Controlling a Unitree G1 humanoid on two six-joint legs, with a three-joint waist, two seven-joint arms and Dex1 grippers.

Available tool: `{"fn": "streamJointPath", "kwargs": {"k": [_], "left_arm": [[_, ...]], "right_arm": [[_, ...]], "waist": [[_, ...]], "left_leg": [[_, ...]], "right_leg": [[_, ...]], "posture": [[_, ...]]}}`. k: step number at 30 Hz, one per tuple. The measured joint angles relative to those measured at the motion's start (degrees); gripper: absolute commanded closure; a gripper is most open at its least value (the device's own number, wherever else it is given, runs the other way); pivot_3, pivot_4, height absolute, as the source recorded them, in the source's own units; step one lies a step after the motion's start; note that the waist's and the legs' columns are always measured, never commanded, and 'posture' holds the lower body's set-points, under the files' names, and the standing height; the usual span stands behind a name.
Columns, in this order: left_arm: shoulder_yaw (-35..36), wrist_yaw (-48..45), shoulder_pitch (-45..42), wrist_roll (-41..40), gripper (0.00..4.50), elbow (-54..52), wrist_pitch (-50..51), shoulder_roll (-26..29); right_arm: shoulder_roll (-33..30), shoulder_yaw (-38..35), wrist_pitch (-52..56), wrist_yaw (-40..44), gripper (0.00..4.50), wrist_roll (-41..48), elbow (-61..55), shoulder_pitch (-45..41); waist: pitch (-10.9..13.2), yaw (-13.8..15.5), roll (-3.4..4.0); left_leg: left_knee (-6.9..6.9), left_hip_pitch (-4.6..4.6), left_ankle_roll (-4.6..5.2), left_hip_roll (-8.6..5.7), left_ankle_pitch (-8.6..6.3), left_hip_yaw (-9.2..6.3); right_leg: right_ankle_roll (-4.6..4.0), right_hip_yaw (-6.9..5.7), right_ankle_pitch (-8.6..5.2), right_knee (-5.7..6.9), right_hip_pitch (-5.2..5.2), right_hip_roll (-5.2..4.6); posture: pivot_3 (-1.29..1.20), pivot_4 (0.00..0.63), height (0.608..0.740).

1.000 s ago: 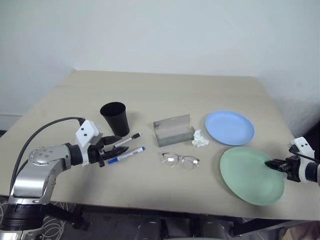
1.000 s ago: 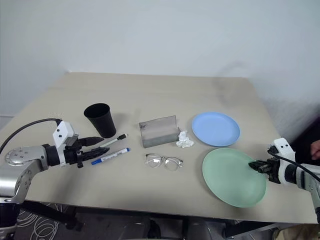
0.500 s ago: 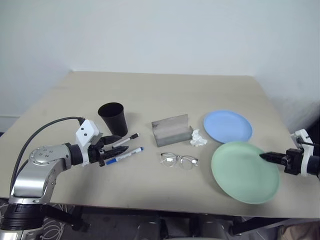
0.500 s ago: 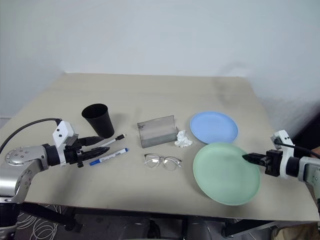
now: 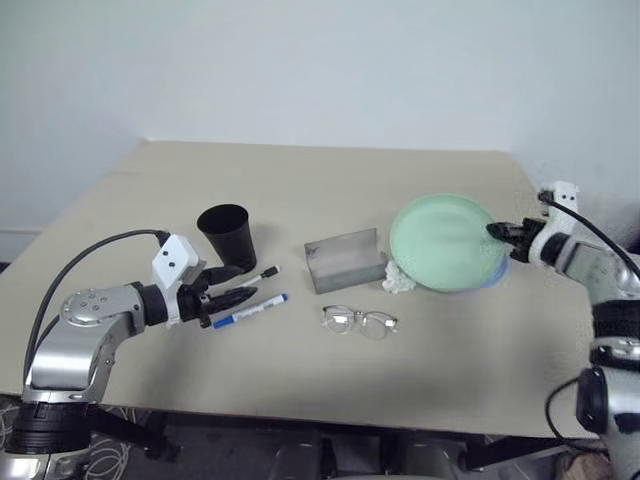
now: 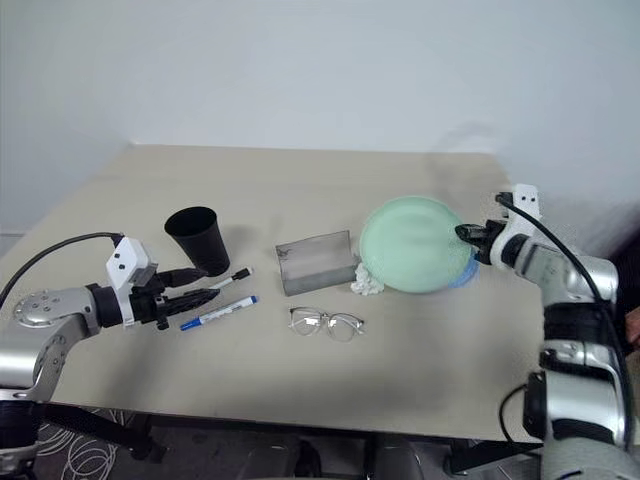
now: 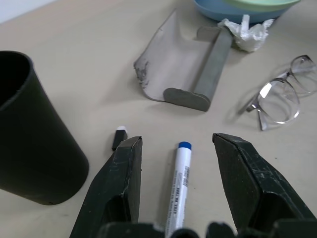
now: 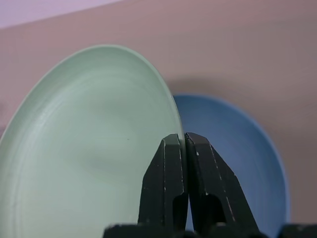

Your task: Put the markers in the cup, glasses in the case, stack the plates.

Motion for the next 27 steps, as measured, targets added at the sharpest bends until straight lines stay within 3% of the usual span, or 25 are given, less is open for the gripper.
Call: {"fn": "streamJointPath", "kwargs": {"k": [6,11,17,27], "left_arm": [[-0.22,0.49,-1.12,0.27,2.16,0.64,-0.3,-0.13],[-0.14,0.52,-0.85,0.25,2.16,0.51,-0.26,-0.03],[0.08,0.59,-0.06,0.24,2.16,0.23,-0.18,0.1],[0.01,0.98,0.21,0.26,2.16,0.04,-0.06,0.09]], "right_arm": [[2.6,-0.77,-11.23,-8.43,4.49,-3.62,15.58,-7.71],[2.77,-1.38,-14.79,-10.34,4.49,-4.88,22.86,-8.57],[2.7,-1.22,-15.46,-10.13,4.49,-6.25,24.48,-8.59],[5.76,0.32,-11.57,-7.61,4.49,-7.27,23.66,-8.52]], "waist": [[-0.02,-0.8,-0.02],[-0.03,-2.16,0.01],[-0.02,-3.37,0.02],[-0.02,-3.21,0.02]], "left_leg": [[-0.38,0.07,-0.12,-0.11,0.05,0.08],[-0.5,0.16,-0.24,-0.13,0.14,0.07],[-0.73,1.03,-0.35,-0.06,0.22,0.21],[-0.72,1.01,-0.49,0.06,0.46,0.12]], "right_leg": [[0.11,0.02,0.12,-0.03,0.02,0.08],[0.12,0.03,0.13,-0.03,0.08,0.13],[0.1,0.16,0.12,-0.03,0.65,0.09],[0.09,0.13,0.12,0.08,0.59,0.11]], "posture": [[0.0,0.0,0.732],[0.0,0.0,0.732],[0.0,0.0,0.732],[0.0,0.0,0.732]]}}
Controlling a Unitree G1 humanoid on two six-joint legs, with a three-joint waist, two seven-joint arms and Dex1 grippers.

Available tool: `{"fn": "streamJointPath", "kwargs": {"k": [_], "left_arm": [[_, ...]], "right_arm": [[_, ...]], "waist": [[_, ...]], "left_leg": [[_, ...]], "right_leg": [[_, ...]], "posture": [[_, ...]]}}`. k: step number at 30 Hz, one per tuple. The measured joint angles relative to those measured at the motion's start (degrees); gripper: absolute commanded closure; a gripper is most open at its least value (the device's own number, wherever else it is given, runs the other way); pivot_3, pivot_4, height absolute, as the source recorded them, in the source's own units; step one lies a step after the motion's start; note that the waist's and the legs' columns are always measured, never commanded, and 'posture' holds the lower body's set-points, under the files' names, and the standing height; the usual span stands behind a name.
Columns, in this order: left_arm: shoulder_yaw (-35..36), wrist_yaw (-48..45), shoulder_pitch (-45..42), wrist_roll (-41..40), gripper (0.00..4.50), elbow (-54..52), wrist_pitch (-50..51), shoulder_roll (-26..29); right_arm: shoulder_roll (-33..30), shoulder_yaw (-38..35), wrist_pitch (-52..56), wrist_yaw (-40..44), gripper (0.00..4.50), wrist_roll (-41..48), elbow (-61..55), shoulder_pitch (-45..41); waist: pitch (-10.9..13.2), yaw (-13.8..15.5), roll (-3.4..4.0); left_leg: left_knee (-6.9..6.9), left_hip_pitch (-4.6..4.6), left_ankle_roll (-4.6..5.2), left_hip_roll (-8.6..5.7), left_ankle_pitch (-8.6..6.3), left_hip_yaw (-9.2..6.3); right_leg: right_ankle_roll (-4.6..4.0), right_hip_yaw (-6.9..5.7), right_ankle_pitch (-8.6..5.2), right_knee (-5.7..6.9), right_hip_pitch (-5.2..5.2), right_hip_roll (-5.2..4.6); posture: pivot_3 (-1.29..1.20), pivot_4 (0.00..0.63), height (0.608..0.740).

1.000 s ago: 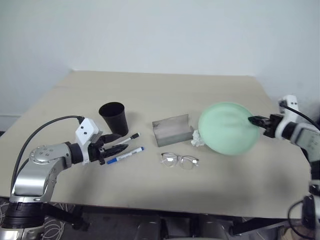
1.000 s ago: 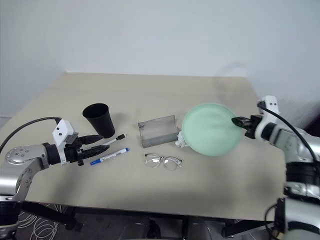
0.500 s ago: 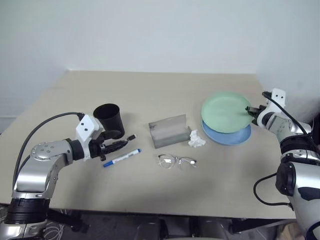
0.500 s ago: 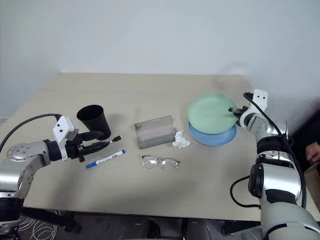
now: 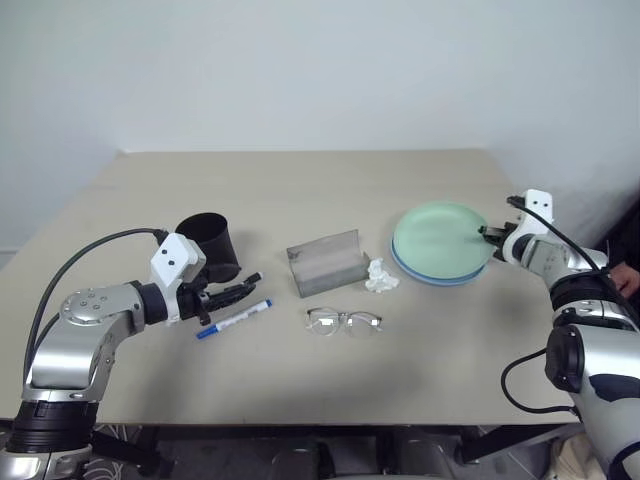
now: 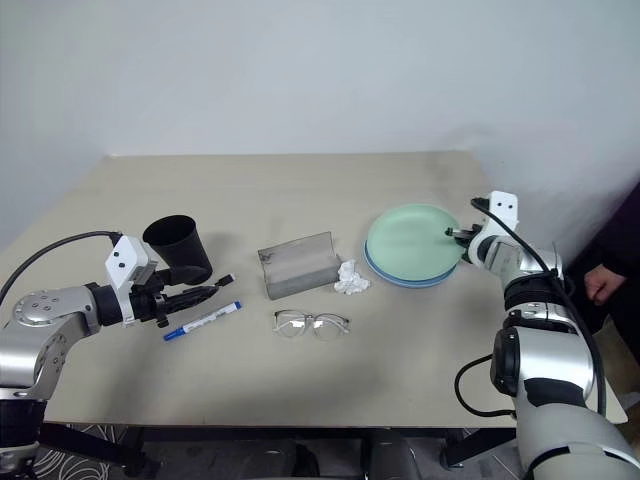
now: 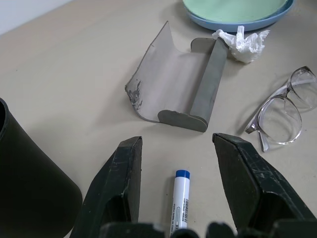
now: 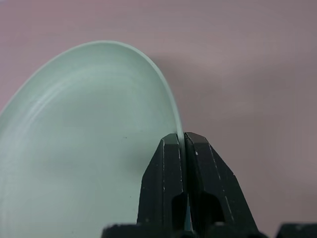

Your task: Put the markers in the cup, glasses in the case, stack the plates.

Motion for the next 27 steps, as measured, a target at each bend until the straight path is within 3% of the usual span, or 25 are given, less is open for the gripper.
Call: {"fn": "streamJointPath", "kwargs": {"k": [1,4,11,15,23,27], "left_arm": [[-0.02,0.01,0.0,0.0,2.16,0.0,0.0,0.0],[-0.02,0.02,0.0,0.0,2.16,0.0,0.13,0.0],[-0.02,0.08,0.0,-0.01,2.16,-0.03,0.4,0.0],[-0.02,0.14,0.0,-0.02,2.16,-0.18,0.48,0.0],[-0.31,0.33,-0.28,-0.01,2.16,-0.38,0.83,-0.04],[-0.49,0.44,-0.23,-0.01,2.16,-0.41,0.91,-0.07]], "right_arm": [[0.2,0.04,0.33,0.02,4.49,-0.03,-0.28,0.06],[0.37,0.17,0.95,0.02,3.77,-0.2,-1.6,0.31],[0.9,2.53,1.06,-0.56,1.37,-2.63,-3.77,1.19],[0.85,5.08,1.38,1.67,0.03,-3.81,-10.7,1.55],[2.19,16.89,8.77,16.2,0.03,-2.33,-39.37,9.73],[2.25,21.52,9.38,19.8,0.03,-2.38,-44.15,13.76]], "waist": [[0.0,0.06,0.0],[0.0,0.09,-0.01],[0.0,0.1,0.0],[0.0,0.11,0.0],[-0.02,0.29,-0.03],[-0.01,0.78,-0.05]], "left_leg": [[0.0,-0.01,0.0,-0.01,0.0,0.0],[-0.04,-0.03,0.0,-0.01,0.0,0.01],[-0.09,-0.06,-0.01,-0.03,0.0,0.02],[-0.1,-0.07,-0.02,-0.03,0.0,0.03],[-0.16,-0.08,-0.03,-0.01,0.0,-0.03],[-0.14,-0.17,-0.02,-0.06,0.0,-0.03]], "right_leg": [[0.0,0.0,0.0,0.0,-0.01,0.0],[-0.01,0.01,0.01,-0.01,-0.03,0.0],[-0.17,0.01,0.11,-0.01,-0.11,0.01],[-0.18,0.02,0.11,-0.01,-0.15,0.0],[-0.18,-0.02,0.11,-0.01,-0.18,-0.01],[-0.24,-0.03,0.07,-0.08,-0.21,-0.05]], "posture": [[0.0,0.0,0.732],[0.0,0.0,0.732],[0.0,0.0,0.732],[0.0,0.0,0.732],[0.0,0.0,0.732],[0.0,0.0,0.732]]}}
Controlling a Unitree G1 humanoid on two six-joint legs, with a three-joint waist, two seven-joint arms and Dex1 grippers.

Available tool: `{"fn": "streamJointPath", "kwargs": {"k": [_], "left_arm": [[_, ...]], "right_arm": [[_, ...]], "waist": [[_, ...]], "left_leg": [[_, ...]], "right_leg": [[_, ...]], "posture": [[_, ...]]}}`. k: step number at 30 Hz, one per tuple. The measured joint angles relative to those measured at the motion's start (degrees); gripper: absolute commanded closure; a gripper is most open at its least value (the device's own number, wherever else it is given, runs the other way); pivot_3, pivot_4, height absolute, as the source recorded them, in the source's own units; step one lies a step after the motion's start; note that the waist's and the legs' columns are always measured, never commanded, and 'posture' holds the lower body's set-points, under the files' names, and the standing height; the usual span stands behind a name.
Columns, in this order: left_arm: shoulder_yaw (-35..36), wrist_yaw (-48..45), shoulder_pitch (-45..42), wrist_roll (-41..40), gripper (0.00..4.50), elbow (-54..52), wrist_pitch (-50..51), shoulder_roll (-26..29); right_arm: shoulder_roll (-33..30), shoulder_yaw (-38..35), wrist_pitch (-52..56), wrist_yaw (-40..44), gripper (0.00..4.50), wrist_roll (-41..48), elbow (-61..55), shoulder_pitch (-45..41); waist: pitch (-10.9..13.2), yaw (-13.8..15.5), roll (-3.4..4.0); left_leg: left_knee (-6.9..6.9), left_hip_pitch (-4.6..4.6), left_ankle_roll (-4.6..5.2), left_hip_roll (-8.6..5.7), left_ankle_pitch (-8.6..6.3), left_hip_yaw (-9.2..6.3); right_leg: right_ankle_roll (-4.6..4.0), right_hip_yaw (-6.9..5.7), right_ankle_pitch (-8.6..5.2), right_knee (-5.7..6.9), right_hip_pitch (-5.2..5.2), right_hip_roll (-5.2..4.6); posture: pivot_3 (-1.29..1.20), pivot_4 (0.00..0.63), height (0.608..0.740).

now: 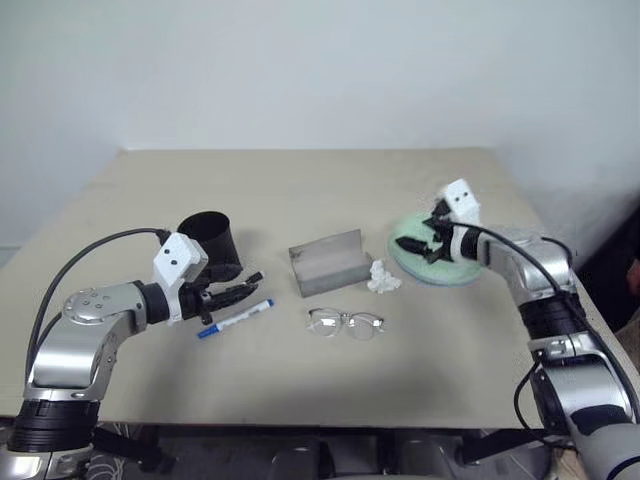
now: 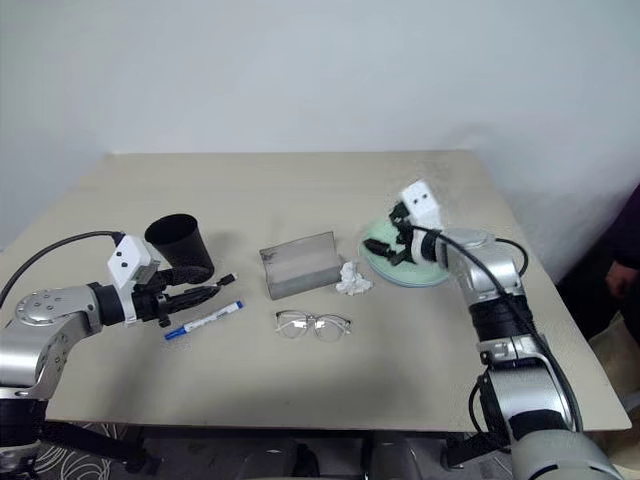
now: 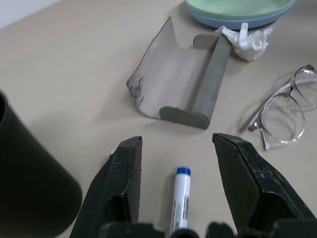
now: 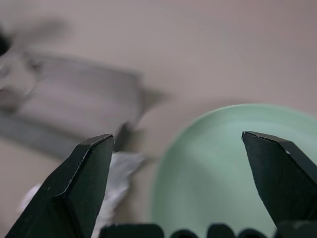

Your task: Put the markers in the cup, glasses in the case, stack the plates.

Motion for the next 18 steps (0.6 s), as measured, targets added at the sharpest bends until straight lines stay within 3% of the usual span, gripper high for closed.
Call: {"fn": "streamJointPath", "kwargs": {"k": [18], "left_arm": [[-0.08,0.37,1.13,-0.01,2.16,-0.8,0.0,-0.32]], "right_arm": [[0.8,8.34,-0.6,5.57,0.03,-1.76,-5.11,6.82]], "waist": [[0.01,-0.06,-0.09]], "left_leg": [[-0.06,-0.02,0.0,0.03,-0.01,0.06]], "right_leg": [[-0.06,-0.02,-0.04,-0.02,-0.09,-0.01]], "posture": [[0.0,0.0,0.732]]}}
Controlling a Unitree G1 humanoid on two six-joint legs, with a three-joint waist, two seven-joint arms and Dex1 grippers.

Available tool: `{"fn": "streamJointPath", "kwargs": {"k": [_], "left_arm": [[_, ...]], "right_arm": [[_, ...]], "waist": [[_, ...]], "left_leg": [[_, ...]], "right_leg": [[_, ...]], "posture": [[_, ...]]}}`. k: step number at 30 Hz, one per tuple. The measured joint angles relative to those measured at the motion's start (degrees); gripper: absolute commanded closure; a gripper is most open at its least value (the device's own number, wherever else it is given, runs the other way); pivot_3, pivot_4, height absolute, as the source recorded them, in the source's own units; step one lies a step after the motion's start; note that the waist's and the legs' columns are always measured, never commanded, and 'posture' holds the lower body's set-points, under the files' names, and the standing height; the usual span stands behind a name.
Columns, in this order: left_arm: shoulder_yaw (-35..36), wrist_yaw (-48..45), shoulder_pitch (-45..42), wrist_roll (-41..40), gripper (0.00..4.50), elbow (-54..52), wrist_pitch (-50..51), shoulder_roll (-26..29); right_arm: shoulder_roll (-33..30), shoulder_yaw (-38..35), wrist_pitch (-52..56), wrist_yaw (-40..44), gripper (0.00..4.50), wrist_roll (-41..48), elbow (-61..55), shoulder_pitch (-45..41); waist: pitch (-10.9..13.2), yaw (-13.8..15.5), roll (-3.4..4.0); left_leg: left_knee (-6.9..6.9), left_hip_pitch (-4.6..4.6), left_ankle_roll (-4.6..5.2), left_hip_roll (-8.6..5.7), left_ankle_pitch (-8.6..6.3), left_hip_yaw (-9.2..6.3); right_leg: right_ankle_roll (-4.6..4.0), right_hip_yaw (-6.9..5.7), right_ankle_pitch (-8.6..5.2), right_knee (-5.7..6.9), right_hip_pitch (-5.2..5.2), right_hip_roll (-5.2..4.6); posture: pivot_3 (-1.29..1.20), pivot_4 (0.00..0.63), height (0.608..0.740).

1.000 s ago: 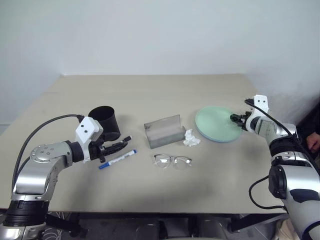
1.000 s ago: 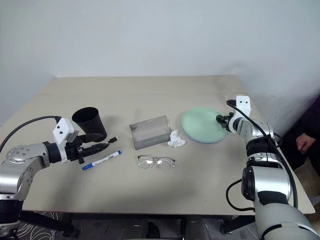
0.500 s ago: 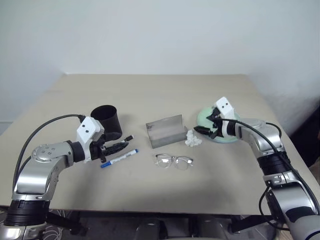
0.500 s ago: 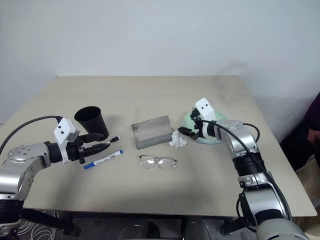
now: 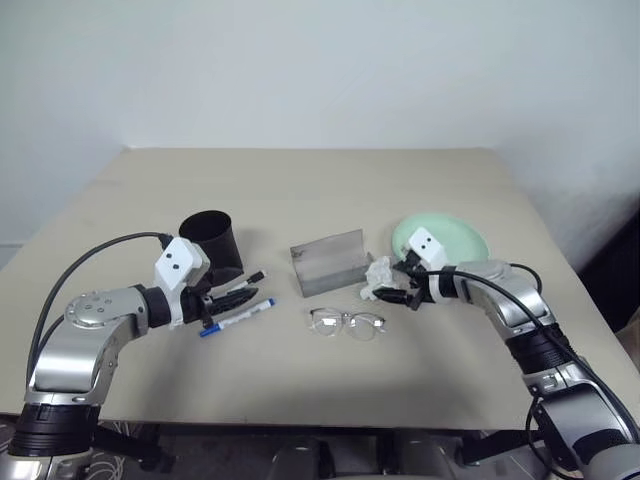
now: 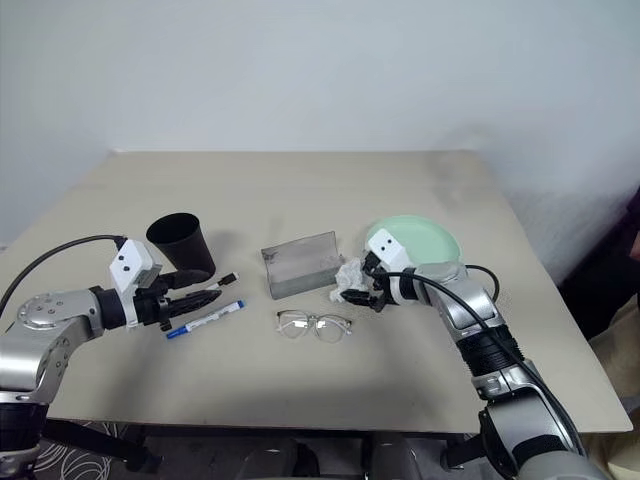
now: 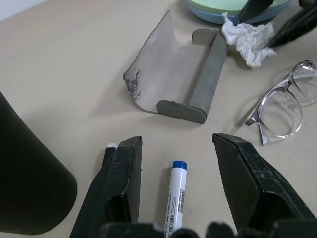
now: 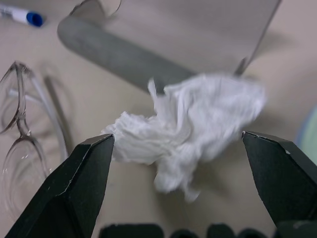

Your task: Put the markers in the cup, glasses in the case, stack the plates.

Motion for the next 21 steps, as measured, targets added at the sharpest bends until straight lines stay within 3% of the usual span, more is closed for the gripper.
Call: {"fn": "streamJointPath", "kwargs": {"k": [7,10,21], "left_arm": [[0.0,0.32,0.0,0.0,2.16,-0.02,-0.01,-0.17],[0.0,0.34,0.0,0.01,2.16,-0.02,-0.01,-0.17],[-0.76,0.31,-0.01,0.02,2.16,-0.02,-0.01,-0.17]], "right_arm": [[2.02,0.27,-2.12,-1.66,0.03,-1.61,2.4,0.0],[2.69,0.24,-2.9,-2.6,0.57,-2.3,3.75,-0.03],[2.58,-0.04,-3.73,-2.34,4.33,-2.6,4.31,-0.23]], "waist": [[0.0,0.01,0.0],[0.0,-0.01,-0.01],[0.0,-0.01,-0.01]], "left_leg": [[0.01,0.01,0.0,0.0,0.0,0.01],[-0.01,0.0,-0.01,0.0,0.0,0.01],[-0.04,0.01,-0.01,0.0,0.0,0.02]], "right_leg": [[0.0,-0.01,0.0,0.0,0.01,0.0],[0.0,0.0,0.0,0.0,-0.01,0.01],[-0.01,0.0,0.0,0.0,-0.01,0.01]], "posture": [[0.0,0.0,0.732],[0.0,0.0,0.732],[0.0,0.0,0.732]]}}
